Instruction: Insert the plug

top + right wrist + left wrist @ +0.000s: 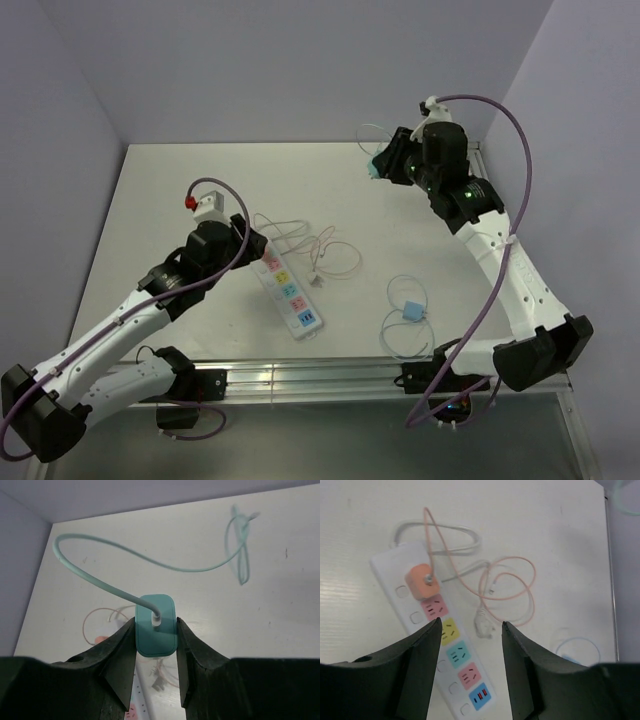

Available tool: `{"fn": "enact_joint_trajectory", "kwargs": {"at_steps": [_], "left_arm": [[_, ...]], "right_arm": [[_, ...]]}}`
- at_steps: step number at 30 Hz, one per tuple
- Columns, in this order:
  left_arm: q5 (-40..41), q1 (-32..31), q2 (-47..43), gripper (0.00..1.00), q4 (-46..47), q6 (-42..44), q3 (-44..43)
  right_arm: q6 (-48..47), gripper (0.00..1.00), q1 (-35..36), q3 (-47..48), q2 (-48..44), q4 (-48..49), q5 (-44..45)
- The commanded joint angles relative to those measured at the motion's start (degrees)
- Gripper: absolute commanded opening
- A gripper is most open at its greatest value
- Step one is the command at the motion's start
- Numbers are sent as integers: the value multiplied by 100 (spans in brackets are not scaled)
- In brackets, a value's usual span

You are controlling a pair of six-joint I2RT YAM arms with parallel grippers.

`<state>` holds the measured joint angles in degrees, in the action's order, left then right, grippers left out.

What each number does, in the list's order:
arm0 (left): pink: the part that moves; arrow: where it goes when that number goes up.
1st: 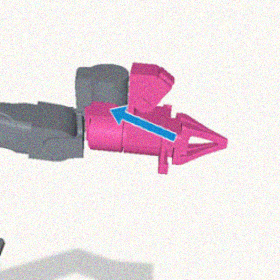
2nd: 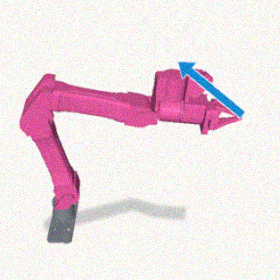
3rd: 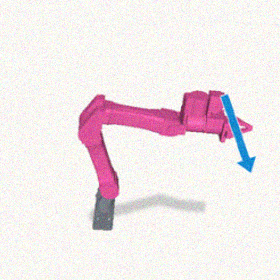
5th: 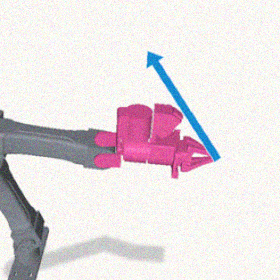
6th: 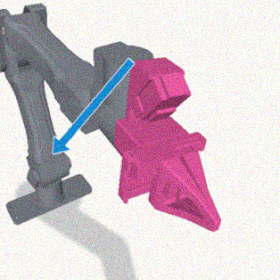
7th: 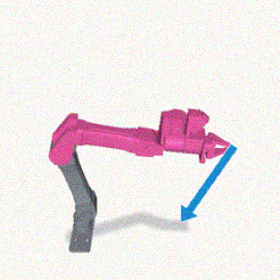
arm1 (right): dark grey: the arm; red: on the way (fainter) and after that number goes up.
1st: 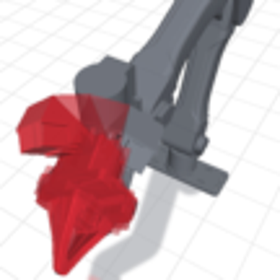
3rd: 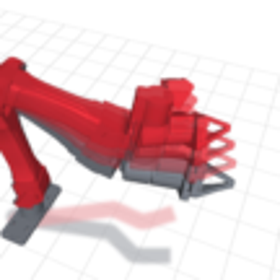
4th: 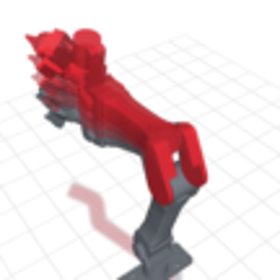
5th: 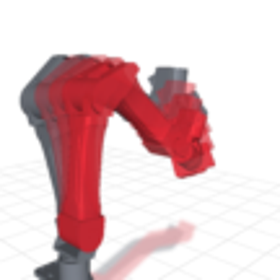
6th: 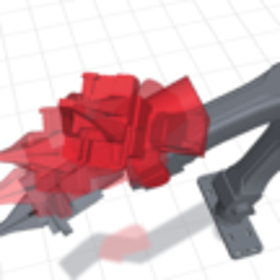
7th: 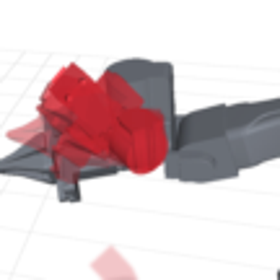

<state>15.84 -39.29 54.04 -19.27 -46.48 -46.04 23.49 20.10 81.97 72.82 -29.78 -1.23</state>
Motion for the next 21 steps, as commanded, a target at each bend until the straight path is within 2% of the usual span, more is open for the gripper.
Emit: {"fn": "enact_joint_trajectory", "kwargs": {"at_steps": [1,3,9,12,17,21], "left_arm": [[825,97,-157,57,-235,-432,113],[790,141,-96,56,-244,-572,174],[570,185,-148,53,-104,-810,517],[833,185,-219,53,-339,-1012,614],[1255,211,-140,46,-613,-1574,912],[1299,290,-96,48,-491,-1829,1202]], "right_arm": [[191,0,29,161,355,376,150],[305,0,90,152,819,455,-96],[551,0,793,-322,1804,1035,79],[797,0,1285,-401,2104,1175,115],[1193,0,1778,-937,1939,1782,-9],[1211,0,2076,-921,1902,1792,-61]]}}
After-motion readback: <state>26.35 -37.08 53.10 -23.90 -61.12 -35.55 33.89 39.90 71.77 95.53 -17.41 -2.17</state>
